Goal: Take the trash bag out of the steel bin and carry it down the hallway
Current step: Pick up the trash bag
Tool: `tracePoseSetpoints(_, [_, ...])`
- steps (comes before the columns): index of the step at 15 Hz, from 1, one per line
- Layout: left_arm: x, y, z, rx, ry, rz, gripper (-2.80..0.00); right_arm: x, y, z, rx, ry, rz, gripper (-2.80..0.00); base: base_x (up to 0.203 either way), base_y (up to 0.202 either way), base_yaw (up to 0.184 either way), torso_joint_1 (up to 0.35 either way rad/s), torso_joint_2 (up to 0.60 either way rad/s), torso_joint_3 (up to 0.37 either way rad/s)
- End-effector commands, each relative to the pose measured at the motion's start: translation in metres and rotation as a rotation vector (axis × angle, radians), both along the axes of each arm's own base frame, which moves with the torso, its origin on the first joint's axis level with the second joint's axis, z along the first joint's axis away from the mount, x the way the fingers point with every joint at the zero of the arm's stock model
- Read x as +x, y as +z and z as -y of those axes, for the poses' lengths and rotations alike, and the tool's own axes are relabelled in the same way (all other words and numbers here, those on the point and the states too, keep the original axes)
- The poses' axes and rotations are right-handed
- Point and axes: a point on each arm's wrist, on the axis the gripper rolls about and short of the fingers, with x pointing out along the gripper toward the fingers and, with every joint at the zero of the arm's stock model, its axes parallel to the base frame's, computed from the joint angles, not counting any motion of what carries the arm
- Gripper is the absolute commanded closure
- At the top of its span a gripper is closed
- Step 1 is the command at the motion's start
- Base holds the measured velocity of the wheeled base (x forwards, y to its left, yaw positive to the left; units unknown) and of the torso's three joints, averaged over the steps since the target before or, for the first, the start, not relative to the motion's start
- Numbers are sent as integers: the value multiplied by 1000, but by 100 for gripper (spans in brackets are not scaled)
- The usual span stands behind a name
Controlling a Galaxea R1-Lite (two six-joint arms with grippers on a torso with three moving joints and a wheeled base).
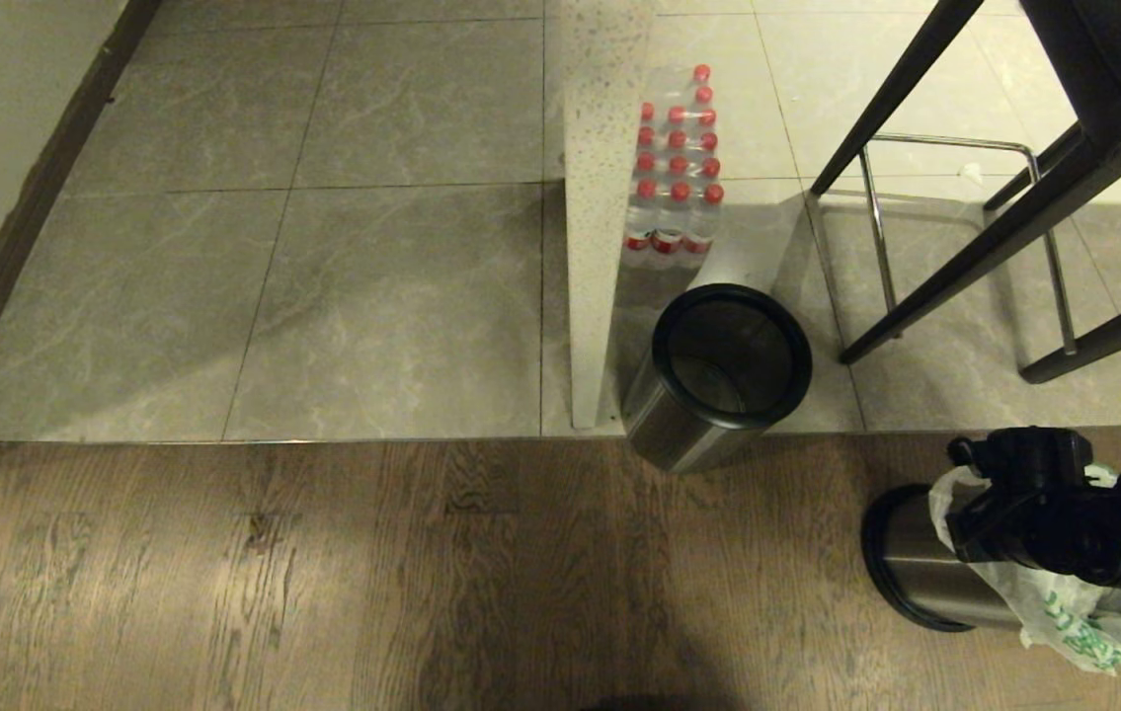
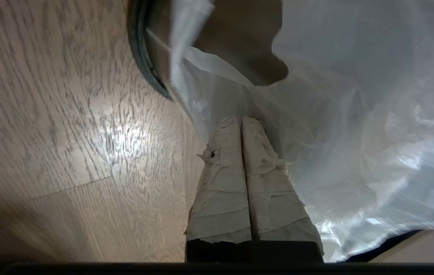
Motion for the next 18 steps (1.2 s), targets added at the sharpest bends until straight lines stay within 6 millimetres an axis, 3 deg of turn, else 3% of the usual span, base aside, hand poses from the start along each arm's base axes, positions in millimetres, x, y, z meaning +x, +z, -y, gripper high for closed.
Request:
tracePoseSetpoints(1, [0,0,0,-1,1,-2,0,-4,10,-1,-10,-2,21,0,0,0,0,0,0,0])
tracePoseSetpoints(6, [0,0,0,-1,0,-1,0,-16,18,-1,-39,-36,15,0,0,0,0,0,0,0])
tracePoseSetpoints(18, [0,0,0,-1,0,-1,0,-36,35,41,-109,-117,-8,0,0,0,0,0,0,0])
